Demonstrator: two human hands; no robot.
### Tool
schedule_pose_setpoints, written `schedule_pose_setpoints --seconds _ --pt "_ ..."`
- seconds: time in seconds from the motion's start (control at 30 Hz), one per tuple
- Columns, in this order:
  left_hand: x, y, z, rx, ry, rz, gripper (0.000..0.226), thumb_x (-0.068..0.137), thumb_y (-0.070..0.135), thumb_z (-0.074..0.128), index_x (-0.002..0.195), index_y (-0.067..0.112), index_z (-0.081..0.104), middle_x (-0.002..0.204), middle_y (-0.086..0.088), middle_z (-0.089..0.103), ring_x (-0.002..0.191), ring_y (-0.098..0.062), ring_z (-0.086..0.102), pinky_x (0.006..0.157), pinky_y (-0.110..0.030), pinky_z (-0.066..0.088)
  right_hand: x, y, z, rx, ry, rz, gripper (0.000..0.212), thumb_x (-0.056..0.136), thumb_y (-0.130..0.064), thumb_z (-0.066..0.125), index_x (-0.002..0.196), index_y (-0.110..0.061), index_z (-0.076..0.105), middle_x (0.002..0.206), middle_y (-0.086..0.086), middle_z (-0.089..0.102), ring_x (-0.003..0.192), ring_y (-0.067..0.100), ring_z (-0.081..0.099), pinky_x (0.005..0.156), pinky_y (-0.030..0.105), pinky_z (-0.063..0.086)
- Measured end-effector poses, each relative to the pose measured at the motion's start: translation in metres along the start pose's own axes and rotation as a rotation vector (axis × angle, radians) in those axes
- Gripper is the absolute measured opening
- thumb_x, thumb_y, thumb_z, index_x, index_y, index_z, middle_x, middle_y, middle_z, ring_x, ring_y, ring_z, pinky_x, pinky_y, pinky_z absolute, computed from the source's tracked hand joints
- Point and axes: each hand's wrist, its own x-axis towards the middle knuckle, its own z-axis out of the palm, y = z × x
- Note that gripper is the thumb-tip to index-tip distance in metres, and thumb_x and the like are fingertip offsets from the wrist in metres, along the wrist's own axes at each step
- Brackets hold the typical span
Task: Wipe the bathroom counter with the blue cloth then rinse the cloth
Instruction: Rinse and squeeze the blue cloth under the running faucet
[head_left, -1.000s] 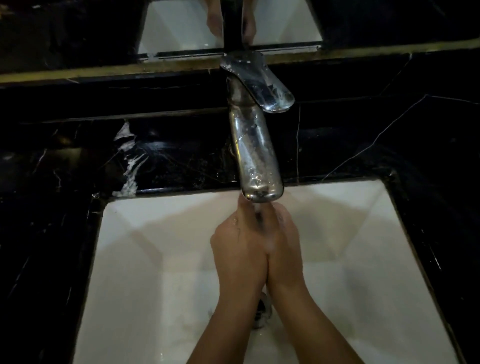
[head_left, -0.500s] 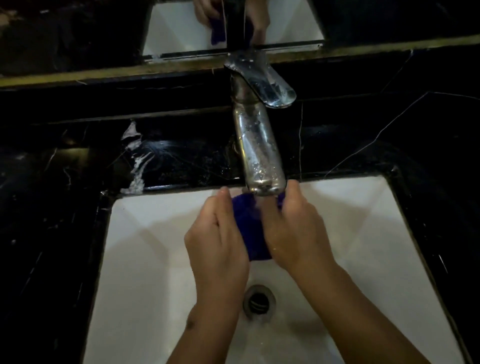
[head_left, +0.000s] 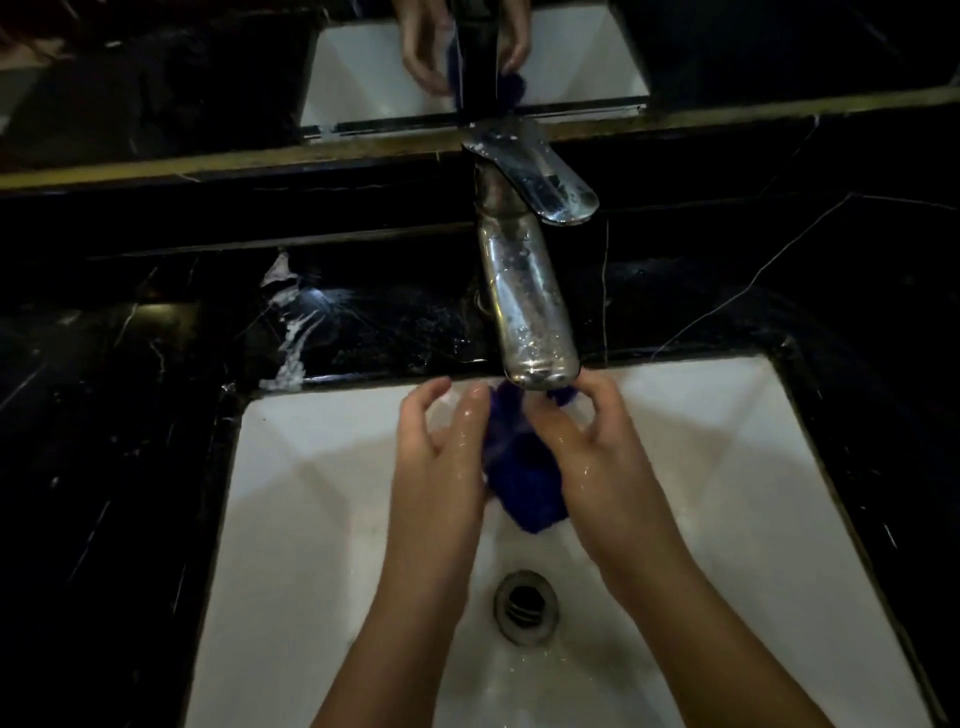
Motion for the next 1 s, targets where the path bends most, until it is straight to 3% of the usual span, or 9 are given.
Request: schedule_pose_setpoints --seconds 0.13,0.27,0.33,0.43,0.5,0.6,0.67,0.8,1.0 --pt "0.008 -0.001 0.005 -0.269 -0.107 -0.230 0.063 0.084 0.028 0.076 0.139 0.030 0.045 0.096 -0.008 0.079 0.081 -0.022 0.077 0.060 -0.036 0.058 -0.011 -0.007 0.004 0.002 -0.238 -0.016 0.032 0.103 -0.027 0.052 0.130 -0.043 0.049 0.107 0.000 0.075 0.090 0.010 0.075 0.071 0.022 0.060" --pt "0.013 -0.008 0.000 -0.511 -0.055 -0.298 0.050 0.099 0.005 0.058 0.142 0.029 0.051 0.117 -0.011 0.074 0.089 -0.024 0.078 0.062 -0.039 0.062 -0.004 0.010 -0.022 -0.212 0.203 -0.112 0.025 0.100 -0.020 0.054 0.124 -0.030 0.051 0.092 0.002 0.075 0.077 0.005 0.071 0.063 0.017 0.055" --pt "0.014 -0.011 0.000 -0.610 -0.070 -0.305 0.049 0.100 0.005 0.055 0.143 0.028 0.053 0.123 -0.009 0.072 0.097 -0.025 0.077 0.067 -0.041 0.063 0.003 0.016 -0.037 -0.266 0.280 0.064 0.019 0.101 -0.033 0.054 0.119 -0.029 0.051 0.103 0.001 0.070 0.081 0.007 0.066 0.065 0.022 0.054" --pt "0.010 -0.016 0.003 -0.719 -0.130 -0.291 0.058 0.095 0.005 0.055 0.148 0.028 0.049 0.130 -0.008 0.070 0.105 -0.028 0.074 0.072 -0.042 0.063 0.008 0.021 -0.037 0.060 -0.006 0.487 0.049 0.096 -0.063 0.046 0.124 -0.026 0.060 0.112 0.001 0.075 0.101 0.022 0.072 0.084 0.043 0.059" --pt "0.006 -0.017 0.005 -0.735 -0.151 -0.274 0.066 0.088 0.006 0.057 0.149 0.028 0.048 0.131 -0.008 0.070 0.109 -0.029 0.073 0.074 -0.042 0.063 0.008 0.020 -0.031 0.281 -0.151 0.562 0.054 0.095 -0.063 0.046 0.123 -0.022 0.068 0.114 0.004 0.077 0.107 0.028 0.072 0.093 0.051 0.057" --pt "0.011 -0.021 0.001 -0.638 -0.166 -0.205 0.060 0.093 0.007 0.055 0.149 0.026 0.047 0.134 -0.009 0.068 0.114 -0.030 0.070 0.078 -0.041 0.062 0.013 0.018 -0.031 0.452 -0.179 0.451 0.033 0.098 -0.028 0.055 0.124 -0.011 0.067 0.115 0.014 0.075 0.104 0.032 0.073 0.086 0.048 0.061" --pt "0.016 -0.020 -0.009 -0.453 -0.160 -0.118 0.056 0.092 0.006 0.060 0.144 0.025 0.052 0.126 -0.011 0.071 0.107 -0.030 0.073 0.077 -0.041 0.062 0.015 0.022 -0.036 0.299 -0.129 0.267 0.030 0.097 -0.009 0.056 0.126 -0.014 0.064 0.117 0.014 0.074 0.101 0.029 0.074 0.073 0.036 0.063" --pt "0.017 -0.015 -0.025 -0.141 -0.183 0.086 0.062 0.084 -0.002 0.064 0.131 0.037 0.057 0.086 -0.016 0.071 0.075 -0.031 0.067 0.067 -0.038 0.060 0.014 0.018 -0.039 -0.115 -0.033 -0.088 0.067 0.096 -0.004 0.062 0.146 -0.043 0.039 0.114 -0.004 0.071 0.095 0.011 0.073 0.070 0.020 0.059" --pt "0.024 -0.014 -0.012 -0.088 -0.103 0.163 0.049 0.103 0.005 0.041 0.129 0.044 0.055 0.093 0.000 0.075 0.082 -0.018 0.070 0.070 -0.035 0.057 0.022 0.008 -0.029 -0.008 -0.088 -0.141 0.070 0.094 0.000 0.064 0.144 -0.043 0.040 0.106 -0.011 0.074 0.097 0.010 0.073 0.076 0.023 0.059"
